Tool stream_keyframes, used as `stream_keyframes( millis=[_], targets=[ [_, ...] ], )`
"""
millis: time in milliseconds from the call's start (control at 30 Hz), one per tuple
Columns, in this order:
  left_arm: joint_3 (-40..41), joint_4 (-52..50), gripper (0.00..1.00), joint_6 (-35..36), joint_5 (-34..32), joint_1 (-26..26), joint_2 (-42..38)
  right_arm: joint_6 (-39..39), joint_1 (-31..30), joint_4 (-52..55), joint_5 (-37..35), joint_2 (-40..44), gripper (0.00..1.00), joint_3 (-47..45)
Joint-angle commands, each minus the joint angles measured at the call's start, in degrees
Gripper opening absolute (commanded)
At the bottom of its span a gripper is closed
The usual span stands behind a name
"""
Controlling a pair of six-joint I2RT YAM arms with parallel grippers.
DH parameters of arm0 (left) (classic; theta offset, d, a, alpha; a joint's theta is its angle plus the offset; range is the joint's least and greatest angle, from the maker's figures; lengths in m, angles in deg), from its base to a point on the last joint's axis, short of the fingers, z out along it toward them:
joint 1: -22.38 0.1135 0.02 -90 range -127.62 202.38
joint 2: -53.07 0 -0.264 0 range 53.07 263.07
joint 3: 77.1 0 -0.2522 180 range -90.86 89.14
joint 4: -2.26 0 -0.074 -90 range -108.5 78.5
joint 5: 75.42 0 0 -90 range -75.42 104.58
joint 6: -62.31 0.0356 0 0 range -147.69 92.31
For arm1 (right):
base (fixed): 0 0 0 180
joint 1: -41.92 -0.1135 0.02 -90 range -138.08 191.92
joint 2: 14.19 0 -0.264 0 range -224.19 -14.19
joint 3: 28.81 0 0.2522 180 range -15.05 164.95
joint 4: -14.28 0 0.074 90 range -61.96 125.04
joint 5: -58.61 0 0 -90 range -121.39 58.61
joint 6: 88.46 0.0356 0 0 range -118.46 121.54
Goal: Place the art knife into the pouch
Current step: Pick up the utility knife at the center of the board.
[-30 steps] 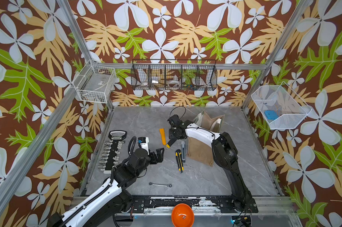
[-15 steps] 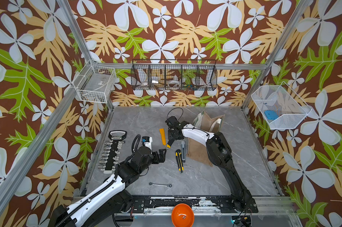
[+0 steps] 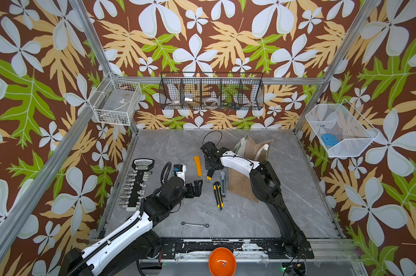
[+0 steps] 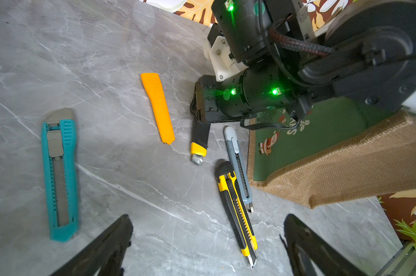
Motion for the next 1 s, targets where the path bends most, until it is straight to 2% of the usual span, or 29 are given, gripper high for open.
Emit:
stream_keyframes(
  millis=[0,433,667,800,967],
  targets=[
    [0.56,-0.44,1.00,-0.71,-1.87,0.12,0.00,-2.32,-0.05,2.50,-1.13,-0.19,0.45,-0.11],
    [1.78,-1.32,1.00,-1.71,-3.12,0.12,-1.05,-3.58,-0.11,3.32,-1.56,-1.17,0.44,-0.01],
    [2.17,-0.07,1.00,-1.81,-2.90,0.12,0.45,-3.75,0.04,0.89,1.56,-1.09,0.41,-0.73],
    [2.65,1.18,1.00,-2.01,-2.52,0.12,0.66,-3.06,0.00,-0.27,2.53,-1.04,0.32,-0.47],
    [3.83,1.74,1.00,-2.37,-2.54,0.15,-0.40,-2.01,0.00,-1.76,3.05,-0.19,0.29,-0.98]
  ],
)
